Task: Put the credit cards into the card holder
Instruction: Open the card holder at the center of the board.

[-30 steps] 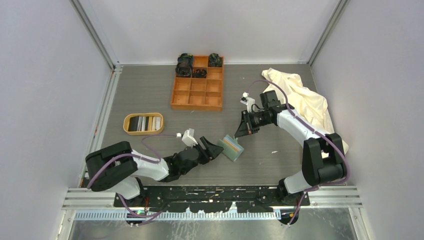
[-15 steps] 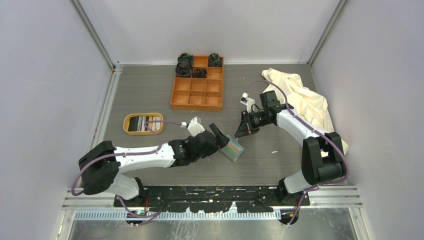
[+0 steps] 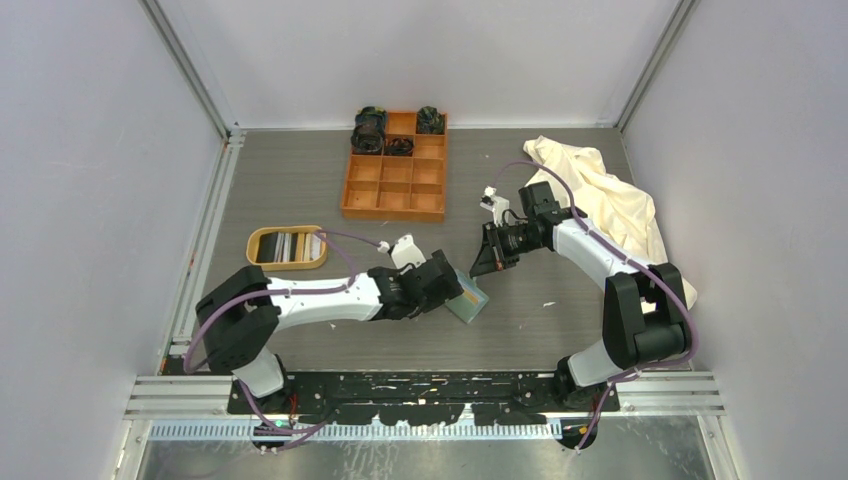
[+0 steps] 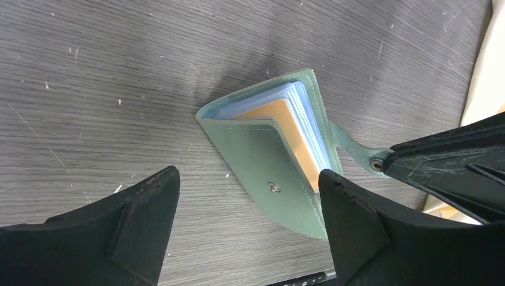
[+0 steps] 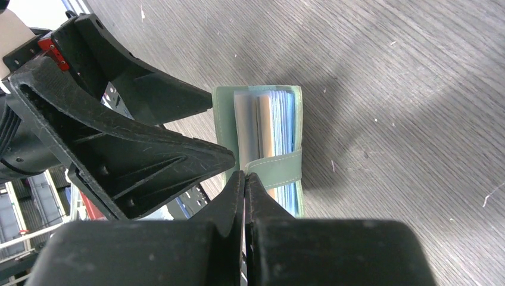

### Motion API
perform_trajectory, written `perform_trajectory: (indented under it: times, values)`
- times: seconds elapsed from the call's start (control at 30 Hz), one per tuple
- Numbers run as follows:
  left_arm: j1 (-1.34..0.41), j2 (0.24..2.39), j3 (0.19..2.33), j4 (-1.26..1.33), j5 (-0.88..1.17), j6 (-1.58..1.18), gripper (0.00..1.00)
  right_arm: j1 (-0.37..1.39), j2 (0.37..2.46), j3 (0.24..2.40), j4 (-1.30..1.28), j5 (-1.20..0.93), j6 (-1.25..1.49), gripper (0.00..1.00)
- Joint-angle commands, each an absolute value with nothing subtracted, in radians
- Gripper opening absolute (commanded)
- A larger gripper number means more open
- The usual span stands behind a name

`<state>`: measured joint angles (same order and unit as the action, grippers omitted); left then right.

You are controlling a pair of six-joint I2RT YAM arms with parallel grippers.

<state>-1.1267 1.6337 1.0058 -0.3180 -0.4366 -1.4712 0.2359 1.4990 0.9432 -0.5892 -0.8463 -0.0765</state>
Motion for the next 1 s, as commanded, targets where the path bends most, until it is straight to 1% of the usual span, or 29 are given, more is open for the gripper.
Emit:
perform_trajectory:
  times: [0.0, 0.07, 0.23, 0.4, 0.67, 0.93, 0.97]
  values:
    - [-1.131, 1.647, 1.060, -0.352, -0.464, -1.480, 0.85, 0.239, 1.497, 0.969, -0.595, -0.856, -0.089, 0.01]
    - [-1.132, 1.654, 1.060, -0.351, -0.460, -1.480, 0.83, 0.239, 1.499, 0.969, -0.597, -0.857, -0.090, 0.01]
    - [-1.131, 1.646, 1.034, -0.320, -0.449, -1.471, 0.70, 0.238, 1.498, 0.971, -0.599, -0.857, -0.092, 0.01]
    - [-1.130, 1.624, 0.996, -0.289, -0.448, -1.464, 0.60, 0.239, 1.496, 0.973, -0.601, -0.856, -0.095, 0.01]
    - [-1.119, 1.588, 0.935, -0.240, -0.427, -1.432, 0.50, 0.239, 1.492, 0.976, -0.603, -0.849, -0.095, 0.01]
    - [-1.115, 1.535, 0.883, -0.212, -0.434, -1.381, 0.42, 0.235, 1.485, 0.979, -0.604, -0.826, -0.097, 0.01]
    - [-1.116, 1.528, 0.876, -0.203, -0.435, -1.372, 0.39, 0.235, 1.484, 0.979, -0.604, -0.823, -0.097, 0.01]
